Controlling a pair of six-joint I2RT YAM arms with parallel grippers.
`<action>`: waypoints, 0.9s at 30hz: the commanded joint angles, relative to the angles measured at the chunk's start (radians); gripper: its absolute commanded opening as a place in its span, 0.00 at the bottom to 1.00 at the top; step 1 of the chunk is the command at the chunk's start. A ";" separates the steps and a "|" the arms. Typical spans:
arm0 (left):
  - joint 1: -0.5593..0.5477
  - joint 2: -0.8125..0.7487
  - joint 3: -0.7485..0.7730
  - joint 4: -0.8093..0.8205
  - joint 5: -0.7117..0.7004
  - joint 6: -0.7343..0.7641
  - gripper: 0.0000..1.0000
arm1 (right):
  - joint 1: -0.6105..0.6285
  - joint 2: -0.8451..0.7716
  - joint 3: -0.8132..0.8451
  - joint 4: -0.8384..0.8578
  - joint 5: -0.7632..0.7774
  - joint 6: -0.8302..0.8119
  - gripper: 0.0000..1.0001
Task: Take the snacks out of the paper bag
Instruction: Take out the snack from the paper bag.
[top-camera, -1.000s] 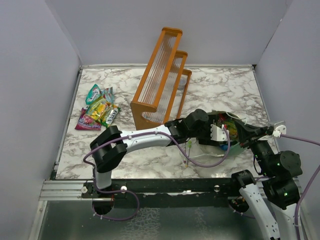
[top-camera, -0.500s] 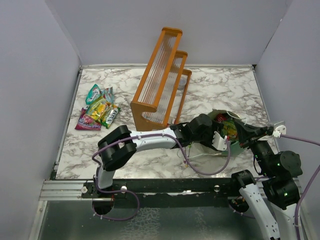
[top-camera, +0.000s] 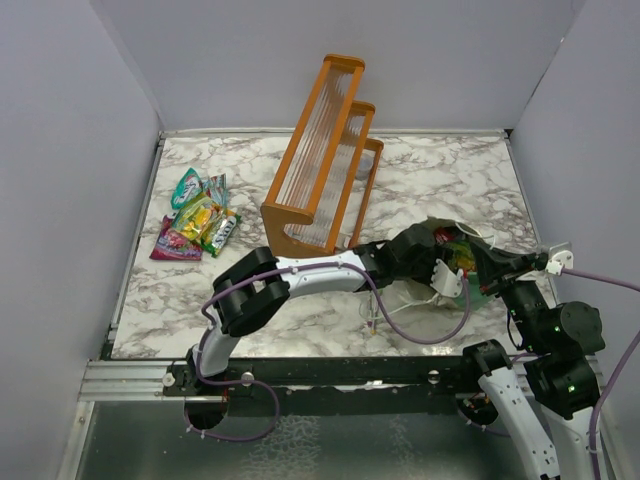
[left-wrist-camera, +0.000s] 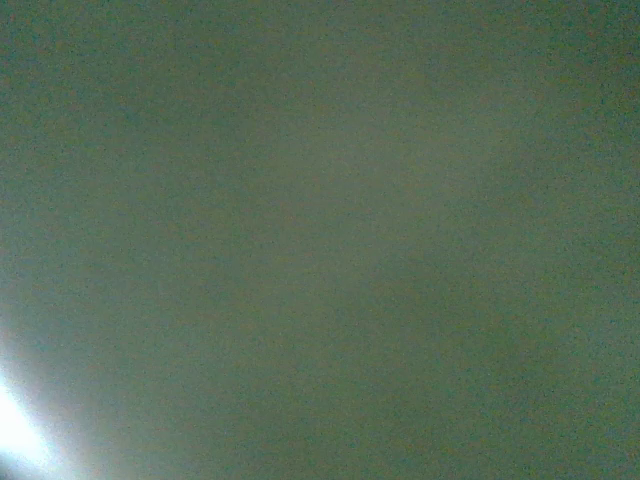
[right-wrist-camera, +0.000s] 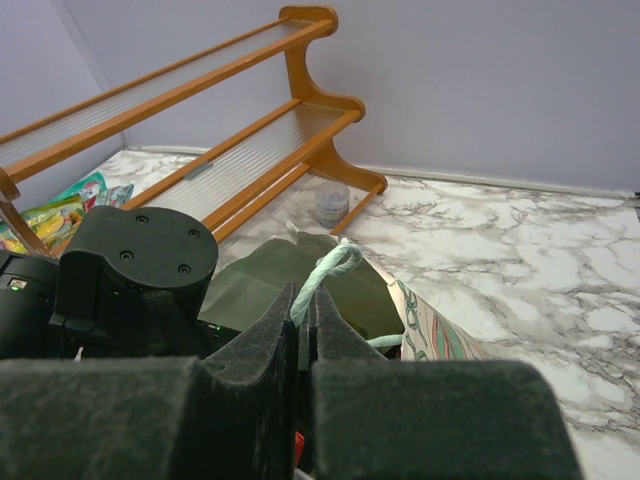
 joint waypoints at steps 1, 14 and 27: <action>-0.002 0.007 0.006 -0.042 -0.056 0.009 0.41 | 0.002 -0.006 -0.006 0.002 0.023 0.008 0.02; -0.006 -0.176 -0.117 0.096 -0.063 -0.147 0.00 | 0.002 -0.003 -0.006 0.001 0.027 0.007 0.02; -0.013 -0.404 -0.222 0.186 -0.026 -0.273 0.00 | 0.001 0.001 -0.005 0.004 0.024 0.005 0.02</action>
